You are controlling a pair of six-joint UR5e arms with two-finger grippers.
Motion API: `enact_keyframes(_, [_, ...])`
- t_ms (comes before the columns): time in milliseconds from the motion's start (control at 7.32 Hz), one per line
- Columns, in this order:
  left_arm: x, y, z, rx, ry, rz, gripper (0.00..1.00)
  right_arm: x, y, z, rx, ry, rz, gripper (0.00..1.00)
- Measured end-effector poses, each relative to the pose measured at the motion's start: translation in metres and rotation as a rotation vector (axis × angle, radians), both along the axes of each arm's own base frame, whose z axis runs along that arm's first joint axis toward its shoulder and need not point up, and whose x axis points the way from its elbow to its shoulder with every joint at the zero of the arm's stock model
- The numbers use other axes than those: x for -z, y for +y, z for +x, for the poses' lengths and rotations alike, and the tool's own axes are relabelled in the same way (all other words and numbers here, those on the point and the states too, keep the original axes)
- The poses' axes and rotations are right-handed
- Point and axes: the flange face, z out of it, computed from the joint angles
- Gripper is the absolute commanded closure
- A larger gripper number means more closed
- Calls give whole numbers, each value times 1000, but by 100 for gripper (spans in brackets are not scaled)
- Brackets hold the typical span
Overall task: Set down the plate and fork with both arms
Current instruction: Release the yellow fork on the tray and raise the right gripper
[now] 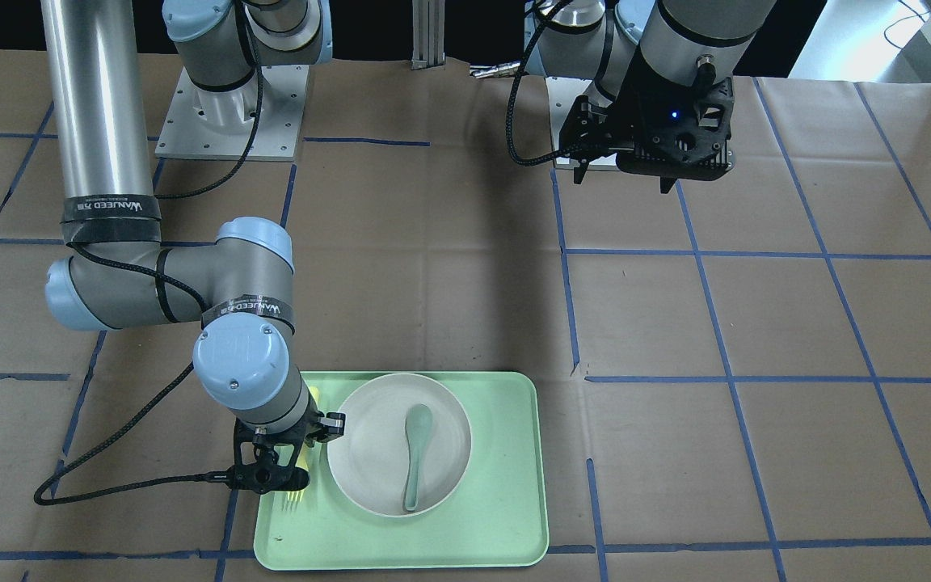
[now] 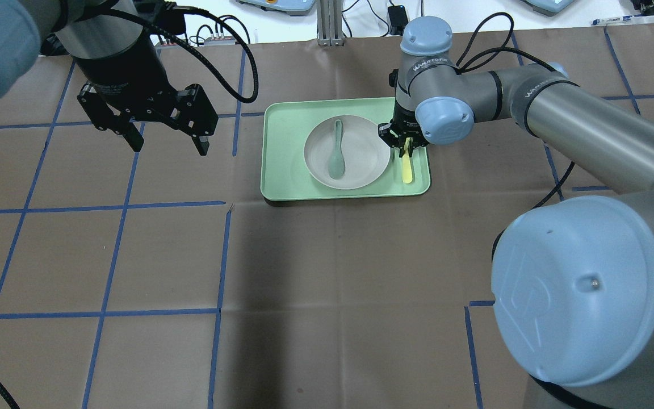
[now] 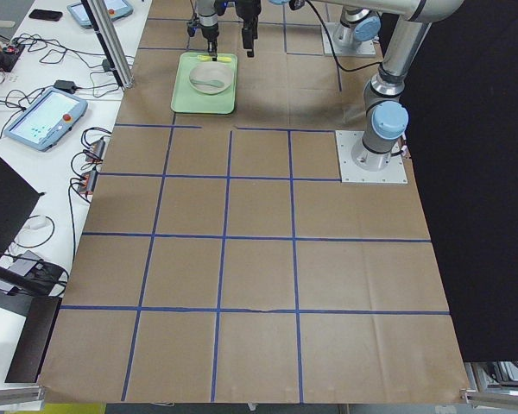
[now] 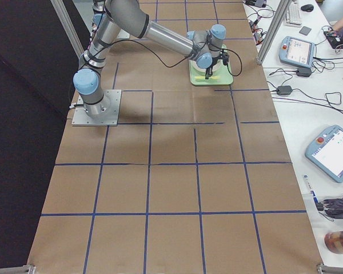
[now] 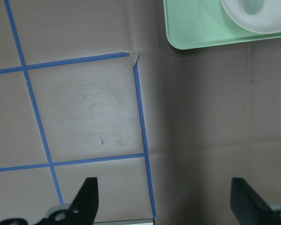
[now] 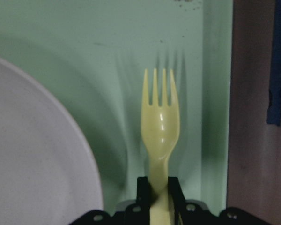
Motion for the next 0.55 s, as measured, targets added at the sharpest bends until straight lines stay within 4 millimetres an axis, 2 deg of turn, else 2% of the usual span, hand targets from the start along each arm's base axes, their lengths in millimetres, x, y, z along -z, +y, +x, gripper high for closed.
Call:
enact_keyframes(137, [0, 0, 0, 0, -1, 0, 0, 2, -1, -2, 2, 2, -8, 1])
enact_keyframes(547, [1, -1, 1, -2, -8, 3, 0, -9, -6, -5, 6, 5, -47, 0])
